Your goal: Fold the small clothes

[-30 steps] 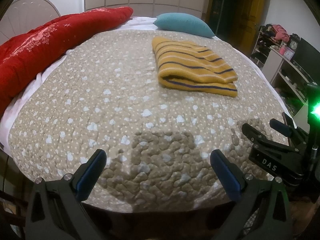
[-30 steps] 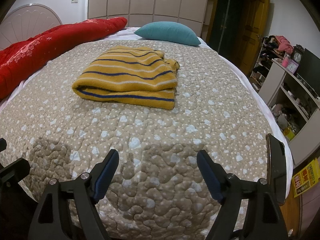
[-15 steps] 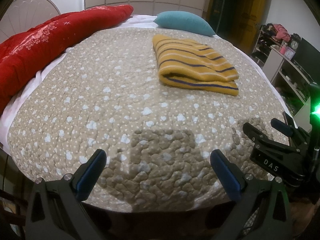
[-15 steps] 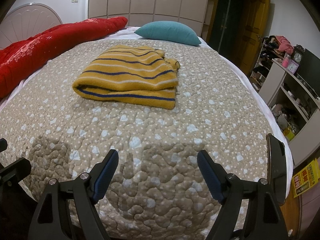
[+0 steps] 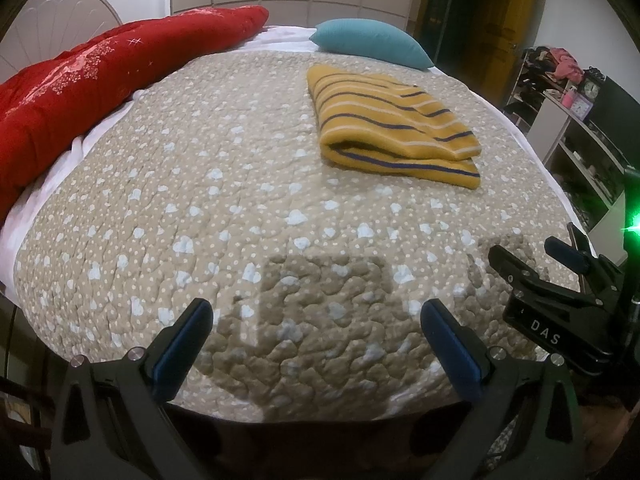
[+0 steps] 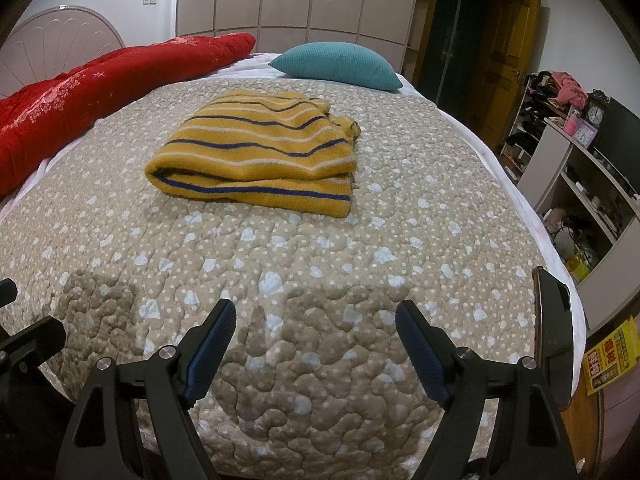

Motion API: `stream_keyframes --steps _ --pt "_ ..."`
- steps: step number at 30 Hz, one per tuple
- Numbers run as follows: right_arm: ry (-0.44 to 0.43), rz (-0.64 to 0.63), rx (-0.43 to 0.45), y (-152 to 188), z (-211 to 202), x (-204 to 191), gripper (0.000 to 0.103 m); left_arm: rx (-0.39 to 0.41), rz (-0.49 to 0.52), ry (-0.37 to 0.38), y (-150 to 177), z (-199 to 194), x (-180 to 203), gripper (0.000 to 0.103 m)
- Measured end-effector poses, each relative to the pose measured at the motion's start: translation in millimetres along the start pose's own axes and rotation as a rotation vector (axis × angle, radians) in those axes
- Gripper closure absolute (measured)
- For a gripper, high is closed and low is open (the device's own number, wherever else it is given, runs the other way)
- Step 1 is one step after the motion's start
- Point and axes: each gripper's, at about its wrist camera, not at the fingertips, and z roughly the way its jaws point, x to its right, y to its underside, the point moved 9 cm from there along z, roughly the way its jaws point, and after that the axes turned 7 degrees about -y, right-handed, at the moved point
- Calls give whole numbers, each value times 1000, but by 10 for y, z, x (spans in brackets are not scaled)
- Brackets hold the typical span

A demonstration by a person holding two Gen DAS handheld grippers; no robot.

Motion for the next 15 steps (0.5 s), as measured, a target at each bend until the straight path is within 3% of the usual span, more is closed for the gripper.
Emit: stream_keyframes --steps 15 --pt "3 -7 10 13 13 -2 17 -25 -25 -18 2 134 -115 0"
